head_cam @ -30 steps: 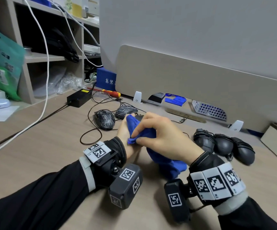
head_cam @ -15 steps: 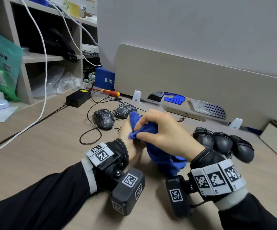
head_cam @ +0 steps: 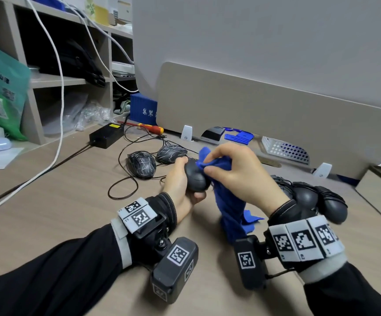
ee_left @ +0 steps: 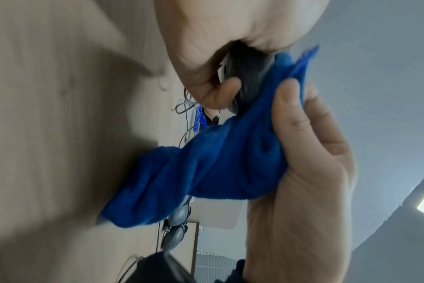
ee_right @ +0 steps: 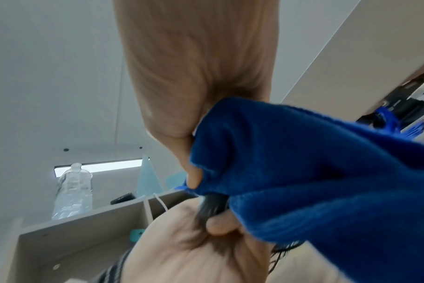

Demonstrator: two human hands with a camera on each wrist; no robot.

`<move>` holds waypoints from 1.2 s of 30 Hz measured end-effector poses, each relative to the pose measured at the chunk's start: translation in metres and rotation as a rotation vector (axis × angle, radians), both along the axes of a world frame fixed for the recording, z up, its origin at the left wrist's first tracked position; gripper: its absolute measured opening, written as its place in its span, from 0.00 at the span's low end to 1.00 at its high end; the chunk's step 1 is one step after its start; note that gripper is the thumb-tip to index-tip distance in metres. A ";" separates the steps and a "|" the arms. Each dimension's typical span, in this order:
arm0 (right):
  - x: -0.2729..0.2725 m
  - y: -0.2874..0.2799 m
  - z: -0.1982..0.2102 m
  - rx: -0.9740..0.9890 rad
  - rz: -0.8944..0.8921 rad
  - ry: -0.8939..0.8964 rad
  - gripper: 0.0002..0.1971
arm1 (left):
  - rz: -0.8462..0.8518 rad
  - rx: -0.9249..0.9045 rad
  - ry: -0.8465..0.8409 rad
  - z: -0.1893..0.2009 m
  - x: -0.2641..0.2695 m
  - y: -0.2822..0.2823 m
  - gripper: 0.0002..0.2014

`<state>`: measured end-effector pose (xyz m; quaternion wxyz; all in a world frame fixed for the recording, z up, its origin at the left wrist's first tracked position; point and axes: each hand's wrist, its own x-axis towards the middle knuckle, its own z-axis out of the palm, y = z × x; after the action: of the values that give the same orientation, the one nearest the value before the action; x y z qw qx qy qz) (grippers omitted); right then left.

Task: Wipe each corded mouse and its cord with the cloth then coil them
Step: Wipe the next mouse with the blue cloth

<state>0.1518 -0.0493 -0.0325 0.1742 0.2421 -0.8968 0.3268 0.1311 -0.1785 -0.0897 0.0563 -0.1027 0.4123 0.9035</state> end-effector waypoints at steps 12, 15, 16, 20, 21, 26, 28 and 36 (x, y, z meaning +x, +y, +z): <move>0.007 -0.003 0.003 -0.039 0.012 -0.055 0.07 | -0.083 0.000 0.015 0.001 0.003 0.000 0.09; 0.014 -0.003 0.012 0.012 0.176 -0.158 0.05 | -0.168 0.074 0.040 0.007 0.004 -0.008 0.15; 0.014 0.002 0.017 -0.023 0.160 -0.112 0.05 | -0.202 0.092 0.046 0.008 0.004 -0.010 0.16; 0.008 0.033 0.040 -0.281 -0.030 0.118 0.06 | -0.334 0.161 0.070 0.009 0.008 -0.012 0.24; 0.008 0.037 0.041 -0.291 -0.035 0.111 0.06 | -0.344 0.155 0.065 0.007 0.009 -0.011 0.25; 0.013 0.013 0.027 -0.099 0.183 -0.052 0.07 | -0.260 0.129 0.048 0.006 0.008 -0.008 0.14; 0.011 0.003 0.014 -0.011 0.248 -0.114 0.07 | -0.251 0.149 0.036 0.006 0.007 -0.010 0.14; -0.006 0.013 -0.004 -0.189 0.058 0.053 0.04 | -0.270 0.121 0.067 0.010 0.007 -0.008 0.13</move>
<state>0.1455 -0.0362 -0.0361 0.2103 0.2593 -0.8497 0.4081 0.1383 -0.1867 -0.0795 0.1694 -0.0124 0.3688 0.9138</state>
